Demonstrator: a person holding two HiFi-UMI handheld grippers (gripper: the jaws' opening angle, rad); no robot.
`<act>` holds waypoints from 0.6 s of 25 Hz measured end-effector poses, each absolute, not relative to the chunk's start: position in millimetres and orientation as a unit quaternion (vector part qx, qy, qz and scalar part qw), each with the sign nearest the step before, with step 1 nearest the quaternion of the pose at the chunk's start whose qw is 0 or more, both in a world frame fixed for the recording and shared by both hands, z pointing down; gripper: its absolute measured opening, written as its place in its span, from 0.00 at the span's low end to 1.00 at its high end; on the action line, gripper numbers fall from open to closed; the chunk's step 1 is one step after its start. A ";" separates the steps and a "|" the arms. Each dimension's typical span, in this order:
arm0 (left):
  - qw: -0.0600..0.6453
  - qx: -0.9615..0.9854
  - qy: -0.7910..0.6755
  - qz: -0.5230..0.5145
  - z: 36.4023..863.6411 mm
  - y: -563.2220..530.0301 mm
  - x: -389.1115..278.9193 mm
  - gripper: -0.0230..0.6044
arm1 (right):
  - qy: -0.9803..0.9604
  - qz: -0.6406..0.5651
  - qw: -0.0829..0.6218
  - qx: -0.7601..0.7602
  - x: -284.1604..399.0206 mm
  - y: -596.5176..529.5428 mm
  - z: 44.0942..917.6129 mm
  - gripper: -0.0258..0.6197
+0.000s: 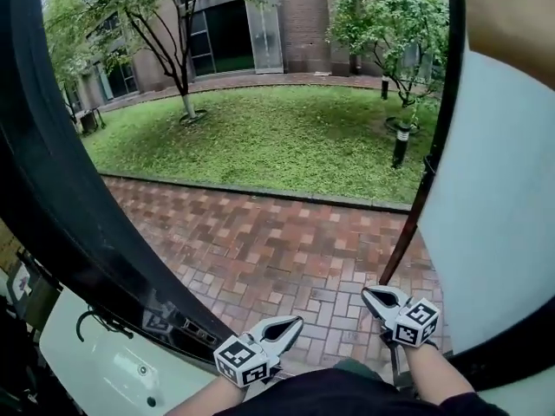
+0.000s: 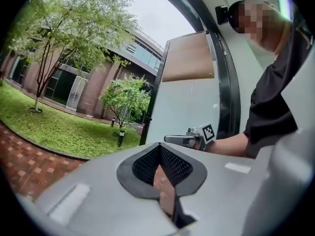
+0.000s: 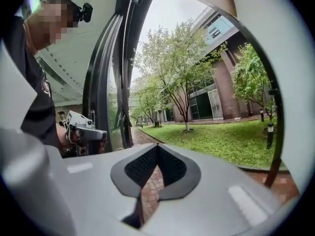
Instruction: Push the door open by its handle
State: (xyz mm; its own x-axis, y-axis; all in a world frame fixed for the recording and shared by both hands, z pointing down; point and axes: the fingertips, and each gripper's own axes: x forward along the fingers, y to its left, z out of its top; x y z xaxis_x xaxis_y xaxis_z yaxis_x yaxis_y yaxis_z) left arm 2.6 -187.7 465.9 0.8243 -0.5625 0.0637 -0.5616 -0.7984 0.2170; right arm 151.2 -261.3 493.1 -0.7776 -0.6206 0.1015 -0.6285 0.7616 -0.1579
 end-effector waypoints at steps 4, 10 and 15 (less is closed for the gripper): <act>0.116 0.947 -0.299 -0.010 459.3 -155.7 -13.0 0.03 | -0.926 0.092 0.009 0.366 164.9 -216.2 479.8 0.04; 0.108 0.944 -0.312 -0.010 460.7 -121.7 -3.7 0.03 | -0.909 0.093 -0.006 0.406 203.1 -160.5 476.2 0.04; 0.119 0.936 -0.331 -0.026 466.9 -109.6 25.5 0.03 | -0.908 0.097 0.002 0.408 242.6 -128.0 478.2 0.04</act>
State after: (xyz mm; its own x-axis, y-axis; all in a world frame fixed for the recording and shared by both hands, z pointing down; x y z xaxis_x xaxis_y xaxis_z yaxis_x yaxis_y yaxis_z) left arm 25.5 -109.6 466.9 0.7800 -0.6250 0.0300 -0.6127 -0.7531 0.2394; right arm 242.6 -128.0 478.2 -0.6671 -0.7403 0.0831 -0.7412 0.6483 -0.1740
